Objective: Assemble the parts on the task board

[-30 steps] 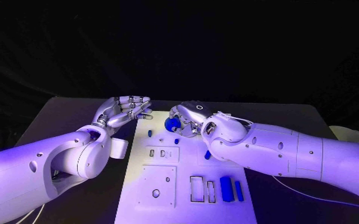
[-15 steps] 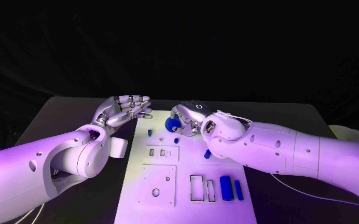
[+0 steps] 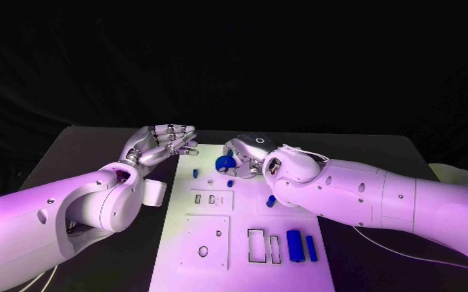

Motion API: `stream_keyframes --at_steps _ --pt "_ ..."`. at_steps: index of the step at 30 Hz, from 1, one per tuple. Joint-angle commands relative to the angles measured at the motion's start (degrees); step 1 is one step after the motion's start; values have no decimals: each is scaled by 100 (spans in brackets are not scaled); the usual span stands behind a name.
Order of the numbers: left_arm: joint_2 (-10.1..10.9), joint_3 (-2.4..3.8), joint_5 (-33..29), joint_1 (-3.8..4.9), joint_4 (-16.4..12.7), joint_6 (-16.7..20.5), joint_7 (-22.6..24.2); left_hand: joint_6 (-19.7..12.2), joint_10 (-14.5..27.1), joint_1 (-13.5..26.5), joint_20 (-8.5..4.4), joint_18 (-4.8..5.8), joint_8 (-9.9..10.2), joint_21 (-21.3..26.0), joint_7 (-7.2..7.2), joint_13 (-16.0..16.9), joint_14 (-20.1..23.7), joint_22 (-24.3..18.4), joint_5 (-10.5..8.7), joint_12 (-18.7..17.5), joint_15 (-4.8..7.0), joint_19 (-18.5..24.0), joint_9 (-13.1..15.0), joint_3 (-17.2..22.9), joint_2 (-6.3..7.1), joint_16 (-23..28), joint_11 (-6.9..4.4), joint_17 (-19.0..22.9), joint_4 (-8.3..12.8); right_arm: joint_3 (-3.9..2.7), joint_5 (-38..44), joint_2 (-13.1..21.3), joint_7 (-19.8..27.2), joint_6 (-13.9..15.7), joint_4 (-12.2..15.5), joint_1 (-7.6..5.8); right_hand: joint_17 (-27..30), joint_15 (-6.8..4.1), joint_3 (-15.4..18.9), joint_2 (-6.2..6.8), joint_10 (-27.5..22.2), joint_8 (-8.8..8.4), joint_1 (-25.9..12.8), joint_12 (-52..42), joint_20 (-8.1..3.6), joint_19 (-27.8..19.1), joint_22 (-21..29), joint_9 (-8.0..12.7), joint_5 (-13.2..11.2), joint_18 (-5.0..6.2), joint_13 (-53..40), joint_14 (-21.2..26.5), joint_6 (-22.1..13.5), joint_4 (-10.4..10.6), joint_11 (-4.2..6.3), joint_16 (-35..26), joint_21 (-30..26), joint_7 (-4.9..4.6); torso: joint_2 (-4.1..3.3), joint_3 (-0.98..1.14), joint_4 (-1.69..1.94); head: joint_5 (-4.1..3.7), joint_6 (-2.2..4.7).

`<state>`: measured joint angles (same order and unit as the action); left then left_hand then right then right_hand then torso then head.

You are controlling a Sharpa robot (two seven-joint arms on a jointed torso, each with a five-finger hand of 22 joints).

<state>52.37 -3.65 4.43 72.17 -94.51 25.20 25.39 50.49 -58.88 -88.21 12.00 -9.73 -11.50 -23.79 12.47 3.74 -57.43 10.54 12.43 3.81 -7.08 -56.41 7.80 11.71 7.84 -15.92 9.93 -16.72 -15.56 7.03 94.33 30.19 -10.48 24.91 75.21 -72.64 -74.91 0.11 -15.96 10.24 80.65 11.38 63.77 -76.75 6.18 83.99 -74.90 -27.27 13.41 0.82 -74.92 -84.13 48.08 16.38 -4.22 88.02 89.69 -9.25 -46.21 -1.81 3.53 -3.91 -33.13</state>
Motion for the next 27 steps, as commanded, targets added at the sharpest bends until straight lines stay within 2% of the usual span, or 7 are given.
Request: stream_keyframes --at_steps 1,7,9,12,17,20,27 --pt "-2 5 19 8 -14 -74 24 -37 44 -51 4 -53 27 -19 17 -3 50 5 -23 -20 6 35 -5 39 16 35 -3 -6 3 5 -54 3 49 -375 -6 2 -946 31 28 -39 16 -19 -68 -11 44 583 -1489 3 50 -75 -338 -470 56 35 -28 25 12 -1 -1 -1 -3 7 3" --pt "3 5 19 8 -17 -65 20 -41 50 -52 5 -53 29 -22 19 -3 52 7 -24 -21 5 39 -6 41 17 38 -1 -9 5 8 -115 22 53 -433 -18 2 -957 16 3 -128 73 1 -95 -88 33 596 -1504 1 166 -80 -406 -472 139 30 -7 30 26 23 2 -1 0 -10 7" --pt "4 5 19 8 -17 -65 20 -41 50 -52 5 -53 29 -22 19 -3 52 7 -24 -21 5 39 -6 41 17 38 -1 -9 5 9 -132 43 58 -321 -8 2 -962 8 -22 -159 86 5 -96 -106 26 597 -1505 2 208 -81 -421 -473 168 25 1 31 27 32 3 -2 0 -12 11" --pt "6 5 19 8 -15 -64 19 -44 54 -55 5 -53 31 -24 21 -3 53 7 -23 -22 4 40 -6 45 14 40 0 -11 7 9 -164 113 100 -69 56 2 -983 -9 -121 -169 150 -9 -26 -195 9 601 -1510 13 444 -82 -501 -478 207 -5 18 39 31 46 4 1 0 -23 21" --pt "19 5 19 8 -2 -57 19 -44 54 -55 5 -53 31 -24 21 -3 53 7 -23 -22 4 40 -6 45 14 40 0 -11 7 4 -249 345 196 373 287 -7 -999 -12 -163 -157 159 -17 27 -208 4 601 -1510 19 448 -82 -513 -481 217 -23 21 44 31 50 14 7 -26 -26 39" --pt "26 5 19 8 5 -55 19 -46 59 -59 4 -53 33 -26 22 -4 54 9 -23 -22 4 42 -7 49 11 42 1 -13 9 -4 -303 484 251 529 427 -19 -993 -13 -175 -137 158 -25 47 -208 2 601 -1510 23 429 -82 -513 -480 214 -28 21 42 31 49 23 10 -44 -38 61" --pt "39 5 19 7 29 -52 18 -46 59 -59 4 -53 33 -26 22 -4 54 9 -23 -22 4 42 -7 49 11 42 1 -13 9 -30 -707 1127 530 674 913 -150 -944 -20 -283 -51 157 -45 240 -207 -7 601 -1510 38 382 -82 -516 -468 259 -80 28 26 31 57 75 34 -109 -29 79"
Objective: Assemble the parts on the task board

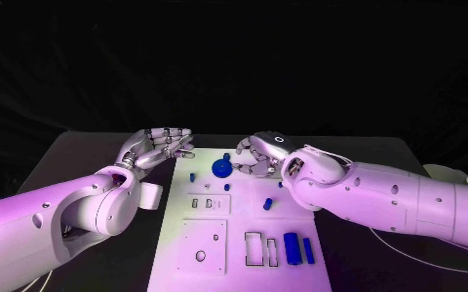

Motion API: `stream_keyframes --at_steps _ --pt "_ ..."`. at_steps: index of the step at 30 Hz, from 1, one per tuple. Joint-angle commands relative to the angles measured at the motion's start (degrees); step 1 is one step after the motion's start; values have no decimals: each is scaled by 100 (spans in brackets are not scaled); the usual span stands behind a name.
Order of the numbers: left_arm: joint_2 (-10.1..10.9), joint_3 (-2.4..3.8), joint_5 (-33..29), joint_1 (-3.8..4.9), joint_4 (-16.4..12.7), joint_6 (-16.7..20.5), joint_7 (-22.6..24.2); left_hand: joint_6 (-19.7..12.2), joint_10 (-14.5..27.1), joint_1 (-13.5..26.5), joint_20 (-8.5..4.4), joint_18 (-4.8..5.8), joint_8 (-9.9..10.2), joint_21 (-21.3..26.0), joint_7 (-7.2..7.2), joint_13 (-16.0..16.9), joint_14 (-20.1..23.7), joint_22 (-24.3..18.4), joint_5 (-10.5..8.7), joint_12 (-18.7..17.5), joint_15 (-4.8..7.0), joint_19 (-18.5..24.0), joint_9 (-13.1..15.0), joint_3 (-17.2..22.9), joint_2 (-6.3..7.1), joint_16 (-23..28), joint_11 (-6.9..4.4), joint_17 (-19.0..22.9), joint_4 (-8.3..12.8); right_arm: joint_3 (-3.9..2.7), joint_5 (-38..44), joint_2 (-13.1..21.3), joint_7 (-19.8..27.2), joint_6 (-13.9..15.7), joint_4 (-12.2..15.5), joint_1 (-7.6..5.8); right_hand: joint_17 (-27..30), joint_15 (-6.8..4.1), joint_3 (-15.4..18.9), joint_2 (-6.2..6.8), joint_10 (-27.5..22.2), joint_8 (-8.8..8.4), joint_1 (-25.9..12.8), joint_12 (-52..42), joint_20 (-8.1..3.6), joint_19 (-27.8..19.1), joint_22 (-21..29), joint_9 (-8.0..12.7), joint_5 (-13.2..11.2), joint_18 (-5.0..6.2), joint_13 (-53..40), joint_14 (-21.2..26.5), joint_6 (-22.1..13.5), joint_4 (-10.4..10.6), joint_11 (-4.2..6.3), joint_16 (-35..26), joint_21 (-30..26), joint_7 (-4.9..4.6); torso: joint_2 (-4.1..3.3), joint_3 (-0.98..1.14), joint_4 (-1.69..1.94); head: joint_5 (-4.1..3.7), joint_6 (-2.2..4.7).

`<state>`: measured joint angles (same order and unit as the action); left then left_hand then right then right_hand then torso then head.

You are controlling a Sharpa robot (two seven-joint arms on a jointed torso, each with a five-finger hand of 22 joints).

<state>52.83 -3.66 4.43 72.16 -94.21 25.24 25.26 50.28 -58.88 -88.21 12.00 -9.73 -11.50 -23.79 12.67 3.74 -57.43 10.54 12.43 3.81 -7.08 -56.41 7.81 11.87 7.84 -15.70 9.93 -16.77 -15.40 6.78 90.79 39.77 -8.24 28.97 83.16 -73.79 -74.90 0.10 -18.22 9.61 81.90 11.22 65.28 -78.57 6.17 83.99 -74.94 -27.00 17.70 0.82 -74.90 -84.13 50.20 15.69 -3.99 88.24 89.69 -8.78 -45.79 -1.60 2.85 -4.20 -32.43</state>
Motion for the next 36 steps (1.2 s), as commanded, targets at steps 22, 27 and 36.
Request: stream_keyframes --at_steps 22,27,36 --pt "-73 3 -45 0 33 -191 58 -26 61 -78 4 -53 35 -36 0 -2 58 14 -22 -17 3 51 -8 47 10 27 0 -16 8 -4 -2905 1812 1864 -575 -132 31 -1054 16 -567 392 -34 -224 1194 27 16 499 -1392 114 -356 -43 -492 -487 13 -837 -41 35 -84 -63 98 133 -164 -87 -94" --pt "-73 2 -47 -1 45 -193 56 -26 61 -78 4 -53 35 -36 0 -2 58 14 -22 -17 3 51 -8 47 10 27 0 -16 8 2 -2917 1800 1903 -706 -289 112 -1063 28 -602 400 -30 -259 1212 18 27 495 -1389 129 -292 -41 -500 -488 -17 -870 -54 38 -88 -76 85 140 -149 -91 -120" --pt "-66 2 -49 -1 48 -189 56 -23 58 -86 4 -52 34 -40 -1 -1 59 16 -22 -14 3 55 -7 52 11 30 -1 -20 14 9 -2918 1654 1878 -792 -439 274 -1069 34 -631 404 -25 -272 1218 9 34 499 -1393 134 -225 -43 -508 -489 -15 -891 -60 40 -84 -82 80 140 -148 -79 -167"
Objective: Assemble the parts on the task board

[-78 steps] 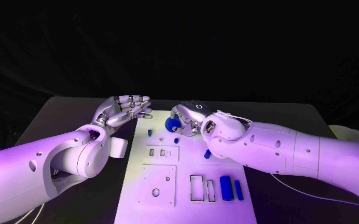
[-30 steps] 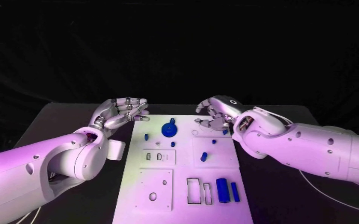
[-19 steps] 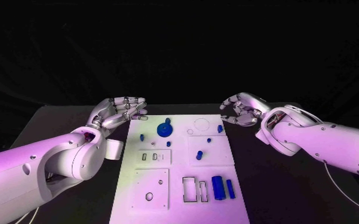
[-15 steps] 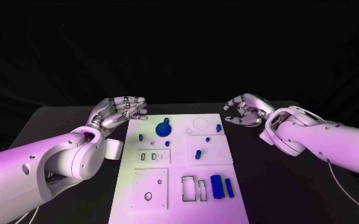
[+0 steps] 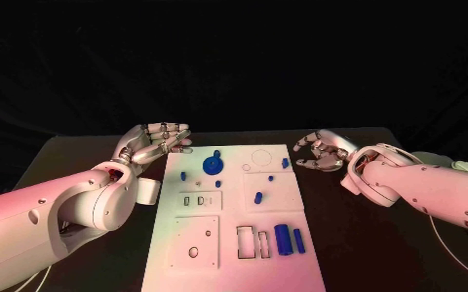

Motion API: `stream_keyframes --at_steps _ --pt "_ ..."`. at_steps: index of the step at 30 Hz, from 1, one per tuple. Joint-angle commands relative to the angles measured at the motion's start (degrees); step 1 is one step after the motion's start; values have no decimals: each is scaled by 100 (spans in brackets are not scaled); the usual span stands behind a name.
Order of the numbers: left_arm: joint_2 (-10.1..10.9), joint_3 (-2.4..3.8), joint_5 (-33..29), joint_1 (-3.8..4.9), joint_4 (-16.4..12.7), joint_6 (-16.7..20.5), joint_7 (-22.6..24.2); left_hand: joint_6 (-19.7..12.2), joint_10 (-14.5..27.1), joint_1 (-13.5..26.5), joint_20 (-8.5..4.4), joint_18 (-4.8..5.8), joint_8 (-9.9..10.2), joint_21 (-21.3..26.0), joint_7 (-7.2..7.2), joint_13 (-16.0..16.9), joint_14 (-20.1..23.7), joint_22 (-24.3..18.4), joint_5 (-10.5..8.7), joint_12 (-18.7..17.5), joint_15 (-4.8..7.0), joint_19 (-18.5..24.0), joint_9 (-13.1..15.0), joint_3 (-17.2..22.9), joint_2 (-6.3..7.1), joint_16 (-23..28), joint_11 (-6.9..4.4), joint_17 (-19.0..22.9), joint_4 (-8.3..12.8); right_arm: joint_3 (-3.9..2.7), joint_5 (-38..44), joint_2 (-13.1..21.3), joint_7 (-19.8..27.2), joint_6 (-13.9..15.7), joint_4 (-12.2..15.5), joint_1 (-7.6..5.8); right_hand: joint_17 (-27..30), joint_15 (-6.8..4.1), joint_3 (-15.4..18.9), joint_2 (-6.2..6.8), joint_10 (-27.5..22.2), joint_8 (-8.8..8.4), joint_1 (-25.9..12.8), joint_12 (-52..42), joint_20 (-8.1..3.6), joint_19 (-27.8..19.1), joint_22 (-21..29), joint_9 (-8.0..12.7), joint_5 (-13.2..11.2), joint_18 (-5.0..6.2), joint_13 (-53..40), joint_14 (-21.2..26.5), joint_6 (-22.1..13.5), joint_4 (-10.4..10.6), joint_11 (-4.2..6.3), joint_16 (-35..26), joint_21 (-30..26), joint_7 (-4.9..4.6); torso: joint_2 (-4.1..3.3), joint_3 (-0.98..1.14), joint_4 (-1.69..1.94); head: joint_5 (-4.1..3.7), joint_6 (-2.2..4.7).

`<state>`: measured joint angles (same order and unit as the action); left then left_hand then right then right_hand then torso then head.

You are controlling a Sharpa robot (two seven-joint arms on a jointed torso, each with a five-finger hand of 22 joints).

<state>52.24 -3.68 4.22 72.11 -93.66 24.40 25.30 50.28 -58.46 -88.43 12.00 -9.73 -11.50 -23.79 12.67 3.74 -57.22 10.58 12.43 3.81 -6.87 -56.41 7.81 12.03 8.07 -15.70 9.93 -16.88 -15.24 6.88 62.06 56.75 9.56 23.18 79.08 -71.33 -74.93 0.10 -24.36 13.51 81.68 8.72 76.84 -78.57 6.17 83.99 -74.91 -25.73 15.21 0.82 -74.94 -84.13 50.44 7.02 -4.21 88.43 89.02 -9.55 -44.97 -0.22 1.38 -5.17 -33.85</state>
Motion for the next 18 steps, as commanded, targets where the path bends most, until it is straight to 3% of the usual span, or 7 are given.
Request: stream_keyframes --at_steps 1,18 --pt "-6 5 -28 4 -8 -104 52 -23 16 -63 4 -52 34 -40 -1 -1 38 11 -22 -14 -18 55 -7 36 -12 30 -1 -9 -1 0 -43 -63 92 -219 -45 41 -1066 34 -17 14 -4 -22 62 8 34 499 -1396 8 25 -43 -504 -489 -39 -24 -39 21 -17 -5 -4 2 1 19 -29" --pt "1 5 -28 4 1 -87 46 -22 16 -70 3 -53 34 -42 -1 0 38 12 -21 -14 -18 57 -7 40 -11 32 -2 -11 4 1 -28 -297 34 -205 -132 145 -1084 41 -37 -9 28 -16 14 -36 41 508 -1406 6 4 -46 -539 -493 2 -8 -45 27 -7 -11 9 -2 -9 57 -71"
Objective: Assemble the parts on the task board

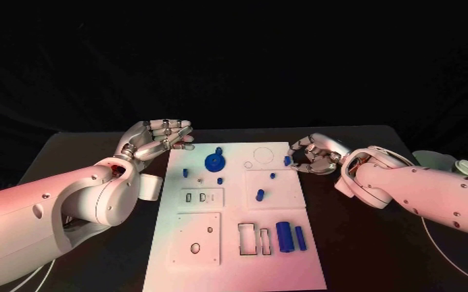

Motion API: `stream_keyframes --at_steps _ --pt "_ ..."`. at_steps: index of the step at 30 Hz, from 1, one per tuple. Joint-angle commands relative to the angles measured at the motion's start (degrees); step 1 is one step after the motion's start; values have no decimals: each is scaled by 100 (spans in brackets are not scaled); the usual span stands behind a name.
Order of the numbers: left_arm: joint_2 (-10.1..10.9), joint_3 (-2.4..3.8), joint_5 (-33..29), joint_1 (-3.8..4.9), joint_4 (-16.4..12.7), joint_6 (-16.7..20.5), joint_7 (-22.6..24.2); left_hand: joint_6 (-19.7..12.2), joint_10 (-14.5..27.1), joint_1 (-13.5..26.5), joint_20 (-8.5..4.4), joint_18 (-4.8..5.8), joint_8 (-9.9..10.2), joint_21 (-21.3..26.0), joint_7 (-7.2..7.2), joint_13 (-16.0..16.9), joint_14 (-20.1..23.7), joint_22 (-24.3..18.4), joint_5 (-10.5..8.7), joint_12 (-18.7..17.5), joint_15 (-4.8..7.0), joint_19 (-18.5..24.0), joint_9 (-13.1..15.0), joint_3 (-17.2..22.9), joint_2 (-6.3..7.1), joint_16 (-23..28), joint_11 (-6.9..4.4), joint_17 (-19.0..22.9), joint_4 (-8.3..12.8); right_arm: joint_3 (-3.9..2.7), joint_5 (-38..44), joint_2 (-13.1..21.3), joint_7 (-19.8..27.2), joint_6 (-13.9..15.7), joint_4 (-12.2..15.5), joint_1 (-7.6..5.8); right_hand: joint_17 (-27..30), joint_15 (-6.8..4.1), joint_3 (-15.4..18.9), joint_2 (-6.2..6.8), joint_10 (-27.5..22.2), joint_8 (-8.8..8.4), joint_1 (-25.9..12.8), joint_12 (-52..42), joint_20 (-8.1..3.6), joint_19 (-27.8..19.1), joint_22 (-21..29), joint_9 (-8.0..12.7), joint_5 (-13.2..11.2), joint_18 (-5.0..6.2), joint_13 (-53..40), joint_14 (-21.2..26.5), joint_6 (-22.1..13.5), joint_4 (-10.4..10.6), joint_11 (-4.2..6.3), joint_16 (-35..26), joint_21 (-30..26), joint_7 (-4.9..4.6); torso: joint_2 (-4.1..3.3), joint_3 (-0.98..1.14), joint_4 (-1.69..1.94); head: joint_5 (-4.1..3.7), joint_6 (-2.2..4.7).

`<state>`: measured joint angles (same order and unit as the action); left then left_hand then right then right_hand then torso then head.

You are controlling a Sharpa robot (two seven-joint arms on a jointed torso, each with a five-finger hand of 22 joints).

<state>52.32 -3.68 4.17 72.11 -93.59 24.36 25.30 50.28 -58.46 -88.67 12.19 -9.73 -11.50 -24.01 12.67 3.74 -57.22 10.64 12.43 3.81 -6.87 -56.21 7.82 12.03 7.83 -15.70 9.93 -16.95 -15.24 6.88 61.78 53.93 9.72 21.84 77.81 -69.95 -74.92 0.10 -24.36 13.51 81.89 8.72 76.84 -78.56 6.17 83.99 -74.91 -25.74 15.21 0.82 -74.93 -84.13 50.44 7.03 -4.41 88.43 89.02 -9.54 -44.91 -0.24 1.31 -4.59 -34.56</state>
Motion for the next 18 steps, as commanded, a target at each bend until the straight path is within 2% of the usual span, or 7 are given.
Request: stream_keyframes --at_steps 1,13,18 --pt "-7 4 -23 4 -6 -82 46 -22 16 -46 -16 -53 34 -20 -1 0 38 7 -21 -14 -17 37 -7 40 13 32 -2 -5 4 1 0 -22 13 -60 -6 9 -1092 42 -46 -18 16 -13 6 -46 43 511 -1409 6 -5 -47 -549 -494 15 -6 -25 29 -4 -11 3 -3 -2 -4 1" --pt "-6 5 -23 4 -5 -83 35 -21 16 -56 -17 -53 34 -25 -1 0 38 9 -21 -13 -16 39 -7 46 12 34 -2 -8 11 1 -50 -151 -44 13 -52 12 -1108 38 -118 -82 66 11 -37 -114 45 533 -1434 2 -59 -56 -602 -498 117 0 -17 35 21 0 4 -10 4 -10 -42" --pt "-5 5 -22 4 -6 -83 33 -21 16 -56 -17 -53 34 -25 -1 0 38 9 -21 -13 -16 39 -7 46 12 34 -2 -8 11 2 -58 -209 -61 -2 -84 23 -1113 24 -169 -108 87 51 -54 -143 38 541 -1443 -9 -86 -59 -624 -499 229 -13 1 37 30 23 3 -6 9 -1 -49"
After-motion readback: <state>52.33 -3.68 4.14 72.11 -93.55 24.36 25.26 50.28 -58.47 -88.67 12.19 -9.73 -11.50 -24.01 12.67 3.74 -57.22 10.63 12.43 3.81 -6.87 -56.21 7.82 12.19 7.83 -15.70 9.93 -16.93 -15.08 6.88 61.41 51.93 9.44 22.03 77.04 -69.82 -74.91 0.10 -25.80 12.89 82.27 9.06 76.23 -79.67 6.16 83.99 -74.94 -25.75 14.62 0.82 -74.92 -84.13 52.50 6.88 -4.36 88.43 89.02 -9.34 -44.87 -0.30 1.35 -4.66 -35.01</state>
